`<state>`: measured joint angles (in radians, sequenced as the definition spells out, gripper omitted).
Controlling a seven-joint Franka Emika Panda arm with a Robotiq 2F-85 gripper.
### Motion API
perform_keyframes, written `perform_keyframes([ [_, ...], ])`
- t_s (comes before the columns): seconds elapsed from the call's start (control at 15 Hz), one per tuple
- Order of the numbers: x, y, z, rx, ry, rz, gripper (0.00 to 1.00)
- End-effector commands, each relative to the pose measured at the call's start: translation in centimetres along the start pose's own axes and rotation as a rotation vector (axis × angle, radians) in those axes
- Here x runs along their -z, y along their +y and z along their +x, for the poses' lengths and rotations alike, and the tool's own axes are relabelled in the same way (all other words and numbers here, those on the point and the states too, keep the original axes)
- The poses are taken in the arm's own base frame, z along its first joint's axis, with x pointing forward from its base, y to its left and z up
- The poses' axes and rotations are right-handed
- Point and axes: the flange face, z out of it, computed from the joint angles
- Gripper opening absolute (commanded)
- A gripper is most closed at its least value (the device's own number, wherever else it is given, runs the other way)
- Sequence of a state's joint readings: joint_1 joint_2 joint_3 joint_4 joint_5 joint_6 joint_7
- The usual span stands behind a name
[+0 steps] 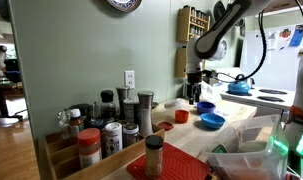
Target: Pour some water from the blue bowl into the orange bowl then pour some water from the orange bowl into the blue cup
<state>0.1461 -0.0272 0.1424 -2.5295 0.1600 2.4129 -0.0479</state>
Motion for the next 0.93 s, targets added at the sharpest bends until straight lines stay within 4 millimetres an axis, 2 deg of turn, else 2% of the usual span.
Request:
perform_keyframes([
  [0.0, -0.9, -1.4, 1.6, -0.008, 0.027, 0.028, 1.0],
  [0.33, -2.3, -2.2, 2.6, 0.017, 0.046, 0.022, 1.0],
  [0.8, -3.8, -1.9, 3.5, 0.018, 0.105, 0.013, 1.0],
  [0.87, -3.9, -1.9, 3.7, 0.016, 0.111, 0.012, 0.86],
])
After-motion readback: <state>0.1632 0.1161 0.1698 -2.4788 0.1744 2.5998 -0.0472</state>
